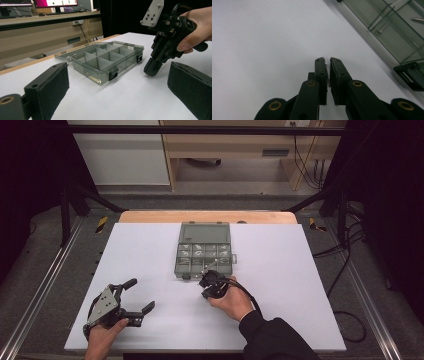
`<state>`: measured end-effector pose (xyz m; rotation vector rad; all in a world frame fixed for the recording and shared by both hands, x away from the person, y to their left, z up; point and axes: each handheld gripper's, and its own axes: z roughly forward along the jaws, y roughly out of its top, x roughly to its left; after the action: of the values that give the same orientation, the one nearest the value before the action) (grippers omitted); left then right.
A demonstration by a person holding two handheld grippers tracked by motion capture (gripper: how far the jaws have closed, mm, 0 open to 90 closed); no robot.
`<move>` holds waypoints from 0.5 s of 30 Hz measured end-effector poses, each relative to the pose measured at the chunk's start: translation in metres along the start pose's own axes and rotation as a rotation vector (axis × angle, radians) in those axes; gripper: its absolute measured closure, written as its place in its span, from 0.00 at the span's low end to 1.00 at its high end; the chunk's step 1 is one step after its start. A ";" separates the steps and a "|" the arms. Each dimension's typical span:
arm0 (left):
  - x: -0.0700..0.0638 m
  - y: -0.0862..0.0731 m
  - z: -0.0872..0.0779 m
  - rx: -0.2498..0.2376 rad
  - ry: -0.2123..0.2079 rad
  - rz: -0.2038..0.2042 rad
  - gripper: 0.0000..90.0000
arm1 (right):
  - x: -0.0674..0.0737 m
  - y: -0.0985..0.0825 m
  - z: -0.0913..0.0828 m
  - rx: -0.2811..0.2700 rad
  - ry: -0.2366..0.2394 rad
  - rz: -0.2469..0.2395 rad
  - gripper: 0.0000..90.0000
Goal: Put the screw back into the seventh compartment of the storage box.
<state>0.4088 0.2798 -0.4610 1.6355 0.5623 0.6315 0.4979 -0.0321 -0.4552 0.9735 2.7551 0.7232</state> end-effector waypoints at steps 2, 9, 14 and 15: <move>0.000 0.000 0.000 0.000 0.000 0.000 0.04 | 0.000 0.000 0.000 -0.001 0.002 0.001 0.96; 0.000 0.000 0.000 -0.001 -0.001 0.000 0.04 | 0.001 0.001 0.001 -0.003 0.003 0.004 0.97; 0.000 0.000 0.000 -0.002 -0.001 -0.001 0.04 | 0.000 0.000 0.001 -0.001 0.001 -0.009 0.97; 0.000 0.000 0.000 -0.002 -0.001 -0.001 0.04 | 0.001 0.000 0.001 0.000 0.004 -0.003 0.97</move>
<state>0.4087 0.2799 -0.4609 1.6335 0.5614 0.6304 0.4978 -0.0308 -0.4559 0.9690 2.7589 0.7255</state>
